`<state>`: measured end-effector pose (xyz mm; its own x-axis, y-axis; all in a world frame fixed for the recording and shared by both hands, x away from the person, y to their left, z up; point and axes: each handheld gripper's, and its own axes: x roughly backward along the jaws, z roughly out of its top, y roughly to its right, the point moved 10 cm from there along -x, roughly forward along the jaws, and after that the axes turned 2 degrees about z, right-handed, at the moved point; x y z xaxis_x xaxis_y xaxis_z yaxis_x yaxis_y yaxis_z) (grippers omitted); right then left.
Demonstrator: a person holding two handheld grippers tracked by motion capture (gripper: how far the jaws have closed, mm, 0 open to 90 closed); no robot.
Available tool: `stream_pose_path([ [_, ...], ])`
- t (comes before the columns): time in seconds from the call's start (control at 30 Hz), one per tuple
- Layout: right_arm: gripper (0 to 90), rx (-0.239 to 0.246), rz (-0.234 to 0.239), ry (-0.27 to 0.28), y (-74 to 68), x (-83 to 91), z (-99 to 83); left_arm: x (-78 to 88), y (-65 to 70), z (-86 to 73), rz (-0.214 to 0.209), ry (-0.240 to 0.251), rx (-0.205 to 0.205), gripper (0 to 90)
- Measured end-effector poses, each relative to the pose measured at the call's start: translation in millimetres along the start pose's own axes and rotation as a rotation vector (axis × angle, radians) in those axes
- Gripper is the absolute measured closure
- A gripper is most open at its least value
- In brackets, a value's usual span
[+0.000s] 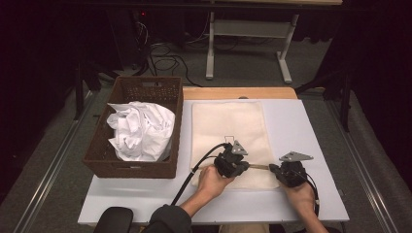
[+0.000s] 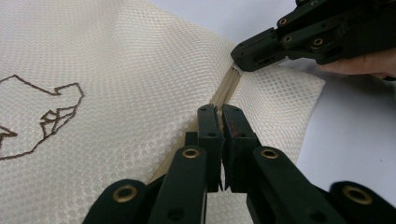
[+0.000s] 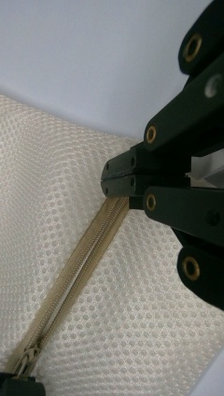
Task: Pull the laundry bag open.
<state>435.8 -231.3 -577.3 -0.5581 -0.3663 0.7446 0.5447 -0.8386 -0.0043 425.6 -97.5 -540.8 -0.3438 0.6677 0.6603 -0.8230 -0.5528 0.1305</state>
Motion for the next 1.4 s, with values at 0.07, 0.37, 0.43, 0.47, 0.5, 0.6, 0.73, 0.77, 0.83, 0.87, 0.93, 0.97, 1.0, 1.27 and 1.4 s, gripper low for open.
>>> stream_pose_path([
  [0.07, 90.0, 0.0, 0.0, 0.0, 0.0, 0.0, 0.0, 2.1, -1.5, -0.7, 0.001, 0.005, 0.004, 87.0],
  [0.37, 90.0, 0.004, -0.003, 0.004, 0.1, -0.3, 0.3, 10.6, -5.6, -4.0, 0.009, 0.008, 0.003, 87.0],
  [0.43, 90.0, 0.002, -0.002, 0.003, 0.0, -0.3, 0.3, 11.9, -6.5, -5.2, 0.009, 0.006, 0.002, 87.0],
  [0.47, 90.0, 0.002, -0.002, 0.004, 0.0, -0.3, 0.3, 12.1, -6.5, -5.7, 0.01, 0.007, 0.004, 87.0],
  [0.5, 90.0, 0.006, -0.003, 0.004, 0.3, -0.3, 0.4, 12.3, -6.4, -5.8, 0.012, 0.011, 0.006, 87.0],
  [0.6, 90.0, 0.007, -0.003, 0.005, 0.3, -0.3, 0.4, 13.2, -6.2, -6.2, 0.01, 0.012, 0.006, 87.0],
  [0.73, 90.0, 0.008, -0.005, 0.004, 0.5, -0.3, 0.3, 14.8, -6.3, -6.3, 0.014, 0.016, 0.004, 87.0],
  [0.77, 90.0, 0.007, -0.005, 0.004, 0.3, -0.3, 0.3, 15.5, -6.7, -6.4, 0.012, 0.017, 0.005, 87.0],
  [0.83, 90.0, 0.008, -0.006, 0.004, 0.5, -0.4, 0.3, 16.5, -7.3, -7.0, 0.013, 0.018, 0.007, 87.0],
  [0.87, 90.0, 0.007, -0.005, 0.004, 0.4, -0.4, 0.3, 16.5, -7.3, -7.0, 0.013, 0.018, 0.007, 87.0],
  [0.93, 90.0, 0.008, -0.005, 0.004, 0.4, -0.4, 0.3, 18.2, -7.6, -7.6, 0.01, 0.02, 0.008, 87.0],
  [0.97, 90.0, 0.007, -0.005, 0.004, 0.3, -0.3, 0.3, 18.2, -7.3, -7.6, 0.011, 0.023, 0.011, 87.0],
  [1.0, 90.0, 0.007, -0.005, 0.004, 0.3, -0.3, 0.3, 18.2, -7.3, -7.6, 0.011, 0.023, 0.011, 87.0],
  [1.27, 90.0, 0.006, -0.003, 0.007, 0.3, -0.5, 0.4, 19.3, -7.5, -8.0, 0.008, 0.025, 0.01, 87.0],
  [1.4, 90.0, 0.005, -0.003, 0.007, 0.2, -0.5, 0.3, 19.6, -6.9, -8.0, 0.011, 0.024, 0.007, 87.0],
])
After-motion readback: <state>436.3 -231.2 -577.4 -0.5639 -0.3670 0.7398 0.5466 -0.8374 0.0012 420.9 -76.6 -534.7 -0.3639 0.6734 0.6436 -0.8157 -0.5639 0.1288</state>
